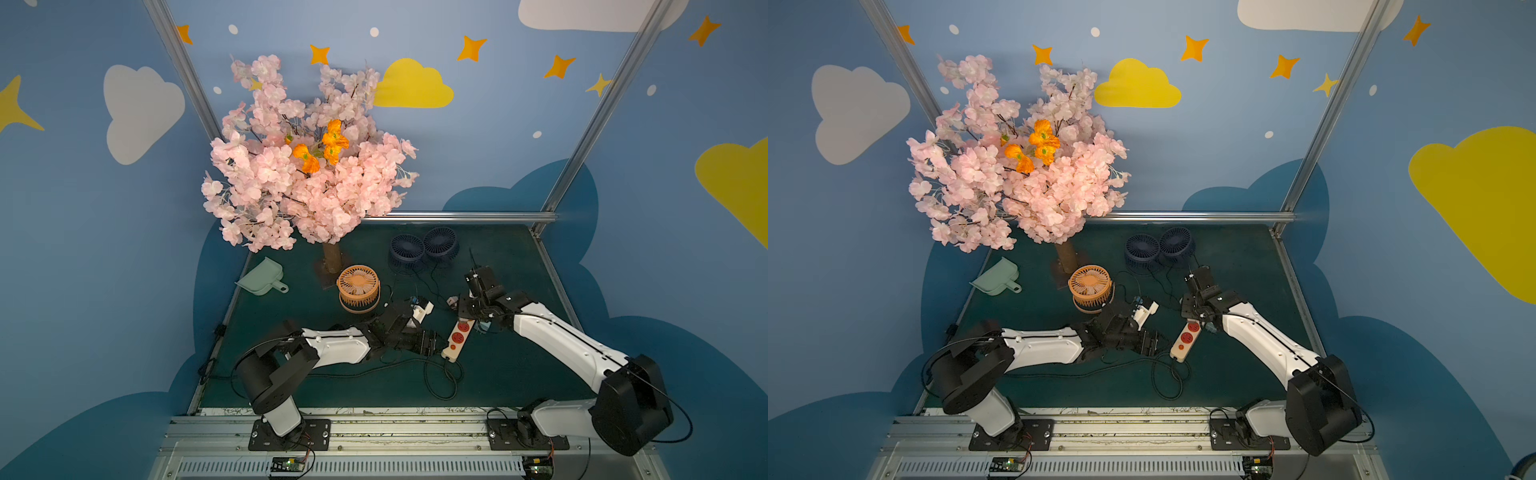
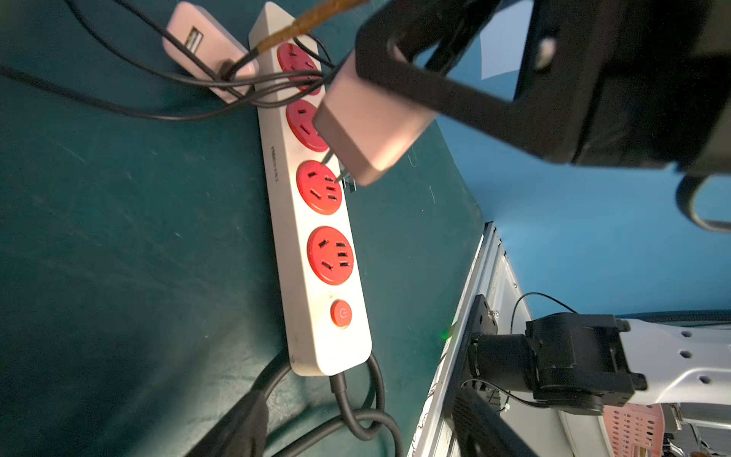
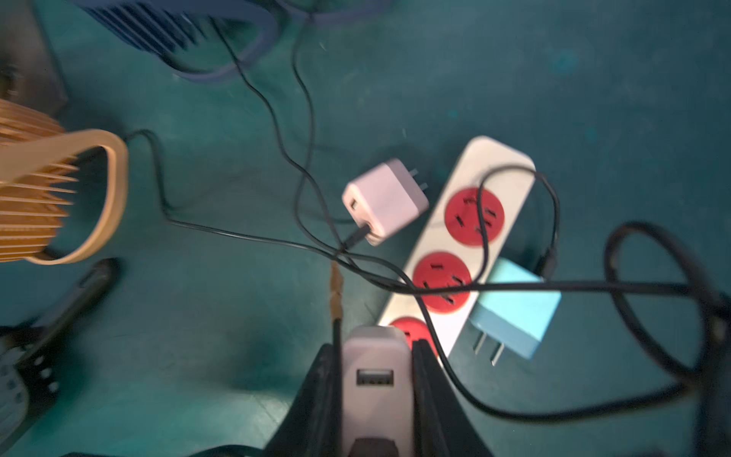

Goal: Plug the desk fan into the power strip
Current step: Insert the plug into the socket.

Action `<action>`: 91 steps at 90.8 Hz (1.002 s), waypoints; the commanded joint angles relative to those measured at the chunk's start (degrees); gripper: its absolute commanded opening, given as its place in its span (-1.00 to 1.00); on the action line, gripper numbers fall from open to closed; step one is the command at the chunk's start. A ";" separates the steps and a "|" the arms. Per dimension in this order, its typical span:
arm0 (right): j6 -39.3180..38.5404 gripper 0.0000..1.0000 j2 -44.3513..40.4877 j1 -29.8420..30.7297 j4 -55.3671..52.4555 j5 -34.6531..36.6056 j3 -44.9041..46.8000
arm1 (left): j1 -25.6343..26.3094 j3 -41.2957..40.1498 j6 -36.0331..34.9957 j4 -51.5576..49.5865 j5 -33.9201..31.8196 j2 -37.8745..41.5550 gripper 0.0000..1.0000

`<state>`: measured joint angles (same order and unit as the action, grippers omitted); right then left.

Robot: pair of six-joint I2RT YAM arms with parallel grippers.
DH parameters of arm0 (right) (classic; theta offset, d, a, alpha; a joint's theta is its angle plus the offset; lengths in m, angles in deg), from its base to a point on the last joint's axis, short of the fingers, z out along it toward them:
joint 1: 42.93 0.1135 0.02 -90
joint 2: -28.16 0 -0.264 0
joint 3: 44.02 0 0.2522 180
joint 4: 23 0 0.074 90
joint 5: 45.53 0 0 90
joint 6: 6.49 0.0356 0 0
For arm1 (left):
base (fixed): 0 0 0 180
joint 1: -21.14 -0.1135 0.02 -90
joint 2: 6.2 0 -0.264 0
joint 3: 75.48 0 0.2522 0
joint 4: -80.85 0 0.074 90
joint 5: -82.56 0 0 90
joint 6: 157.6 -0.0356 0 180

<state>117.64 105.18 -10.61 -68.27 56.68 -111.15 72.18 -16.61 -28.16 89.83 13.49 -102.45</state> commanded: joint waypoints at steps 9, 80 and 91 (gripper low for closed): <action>10.57 -1.00 -0.43 3.54 -3.01 6.32 2.58 | 0.42 1.32 -0.46 -0.34 0.55 -3.32 0.43; 25.29 -1.00 -8.33 12.96 -6.67 15.93 6.86 | 1.07 5.03 0.68 0.02 1.78 -9.42 0.09; 27.12 -1.00 -7.87 14.28 -7.13 17.34 6.70 | 1.28 5.58 0.99 0.05 1.70 -9.98 0.08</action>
<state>141.59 97.87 2.70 -73.80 71.21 -104.64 73.08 -12.29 -27.51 89.94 14.43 -111.19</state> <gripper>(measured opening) 0.281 0.542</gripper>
